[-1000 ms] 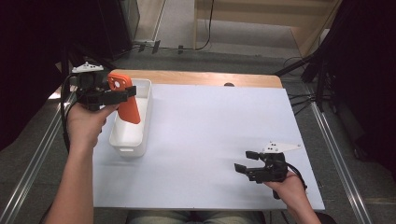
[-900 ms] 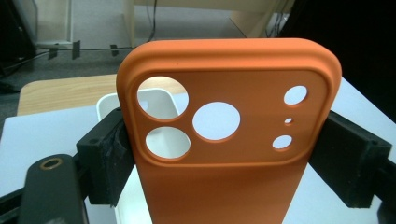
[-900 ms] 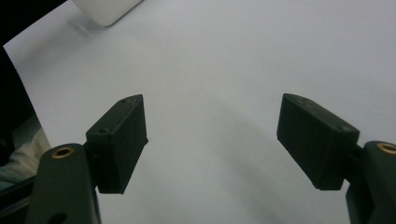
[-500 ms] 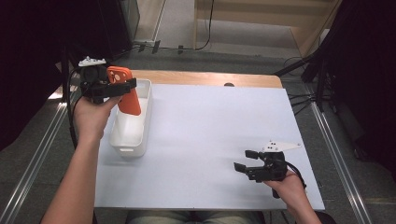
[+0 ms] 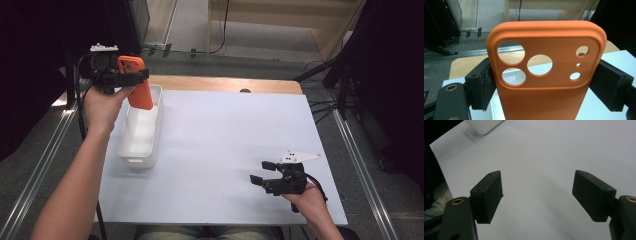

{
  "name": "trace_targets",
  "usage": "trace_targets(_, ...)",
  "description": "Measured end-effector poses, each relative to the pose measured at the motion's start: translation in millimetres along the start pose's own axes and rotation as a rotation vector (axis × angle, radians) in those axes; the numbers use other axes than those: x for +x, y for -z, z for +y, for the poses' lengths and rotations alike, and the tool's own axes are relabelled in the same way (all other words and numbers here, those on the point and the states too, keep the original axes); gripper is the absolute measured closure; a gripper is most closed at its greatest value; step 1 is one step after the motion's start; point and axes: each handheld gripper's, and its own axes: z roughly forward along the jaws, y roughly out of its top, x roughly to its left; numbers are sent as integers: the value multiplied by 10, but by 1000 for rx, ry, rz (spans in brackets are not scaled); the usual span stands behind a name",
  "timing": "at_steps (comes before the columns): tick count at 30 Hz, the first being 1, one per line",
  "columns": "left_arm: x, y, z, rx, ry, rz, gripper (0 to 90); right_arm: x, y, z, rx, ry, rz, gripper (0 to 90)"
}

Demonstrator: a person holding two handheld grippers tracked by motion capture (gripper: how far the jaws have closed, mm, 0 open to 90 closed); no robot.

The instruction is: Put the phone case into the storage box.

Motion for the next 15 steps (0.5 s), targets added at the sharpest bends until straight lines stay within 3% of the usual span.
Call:
trace_targets(6,46,-158,144,30,6,-6,154,2,2,-1,-4,1,-1,231)
trace_targets(12,130,-299,231,55,24,16,153,-2,9,-6,-4,0,1,231)
trace_targets(15,151,-346,264,69,12,41,154,-2,10,-6,-5,0,1,231)
